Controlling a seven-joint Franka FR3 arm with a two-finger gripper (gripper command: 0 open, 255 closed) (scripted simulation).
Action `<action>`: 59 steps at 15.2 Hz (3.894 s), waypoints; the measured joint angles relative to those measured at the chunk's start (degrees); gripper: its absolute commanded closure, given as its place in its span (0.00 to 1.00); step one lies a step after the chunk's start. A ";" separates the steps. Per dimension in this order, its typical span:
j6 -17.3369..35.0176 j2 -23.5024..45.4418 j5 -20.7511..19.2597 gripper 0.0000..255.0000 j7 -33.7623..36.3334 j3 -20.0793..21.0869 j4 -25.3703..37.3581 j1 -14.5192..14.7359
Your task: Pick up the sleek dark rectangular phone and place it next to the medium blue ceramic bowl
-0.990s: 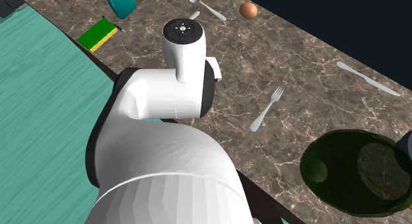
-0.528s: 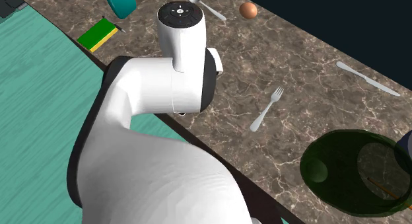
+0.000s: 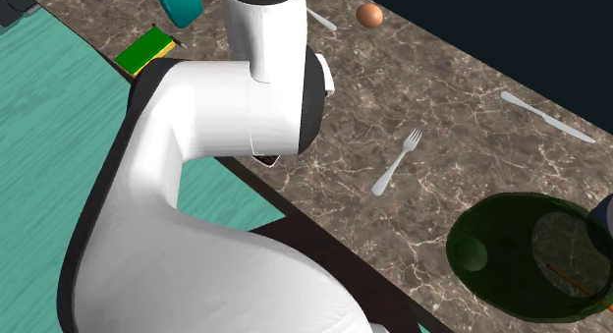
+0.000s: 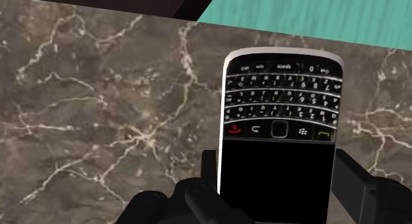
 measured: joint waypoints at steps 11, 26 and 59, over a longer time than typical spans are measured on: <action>-9.45 -3.10 -0.56 1.00 0.54 -0.42 6.35 -0.20; -18.88 -10.93 -4.73 1.00 -6.39 -7.09 7.43 -3.63; -16.07 -1.82 -13.37 1.00 -56.51 -45.25 25.00 -22.37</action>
